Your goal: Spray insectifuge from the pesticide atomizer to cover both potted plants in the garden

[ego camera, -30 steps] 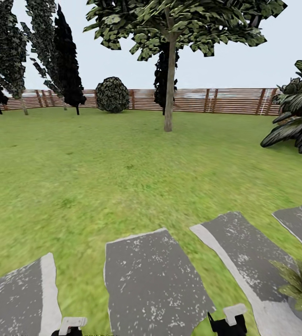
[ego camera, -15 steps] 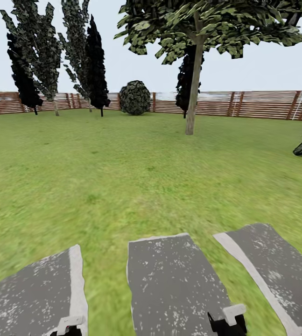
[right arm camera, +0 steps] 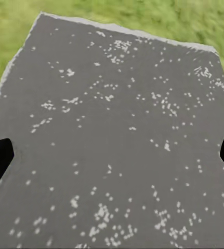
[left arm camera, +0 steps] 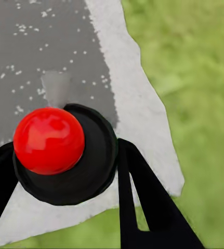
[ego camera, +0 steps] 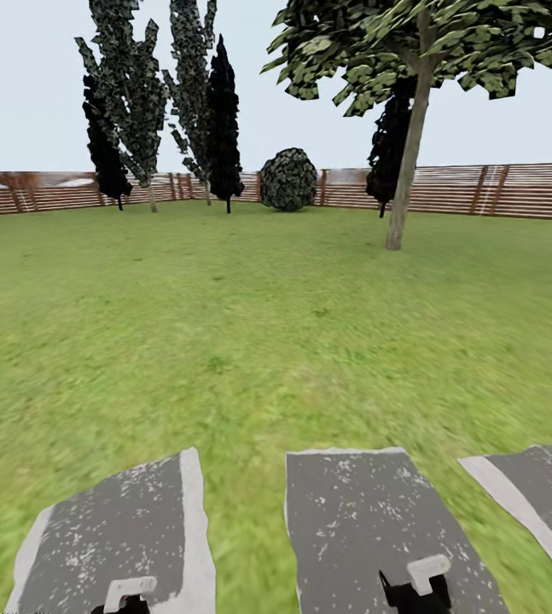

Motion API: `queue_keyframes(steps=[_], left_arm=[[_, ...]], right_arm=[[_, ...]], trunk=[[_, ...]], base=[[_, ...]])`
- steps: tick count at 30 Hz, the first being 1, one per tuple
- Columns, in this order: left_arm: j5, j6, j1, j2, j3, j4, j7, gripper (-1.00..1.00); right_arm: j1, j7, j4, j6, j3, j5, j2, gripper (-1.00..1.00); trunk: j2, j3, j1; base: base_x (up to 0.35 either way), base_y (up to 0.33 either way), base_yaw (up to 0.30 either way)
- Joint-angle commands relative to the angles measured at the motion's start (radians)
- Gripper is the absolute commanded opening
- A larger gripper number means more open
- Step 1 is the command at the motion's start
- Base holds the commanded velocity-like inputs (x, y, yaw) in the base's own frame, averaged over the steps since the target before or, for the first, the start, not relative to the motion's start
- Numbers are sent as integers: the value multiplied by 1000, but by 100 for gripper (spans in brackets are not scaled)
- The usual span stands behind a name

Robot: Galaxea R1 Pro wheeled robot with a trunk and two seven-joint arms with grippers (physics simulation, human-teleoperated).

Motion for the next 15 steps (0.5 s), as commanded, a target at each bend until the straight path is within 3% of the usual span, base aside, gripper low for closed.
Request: queue_keyframes(steps=[1, 15], left_arm=[[8, -1, -1, 0, 6, 2, -10, -100], [8, -1, -1, 0, 6, 2, -10, -100]], right_arm=[[-1, 6, 0, -4, -8, 3, 0, 100], [-1, 6, 0, -4, -8, 3, 0, 100]], trunk=[[0, 0, 0], [0, 8, 0]], base=[[198, 282, 269], [230, 269, 269]])
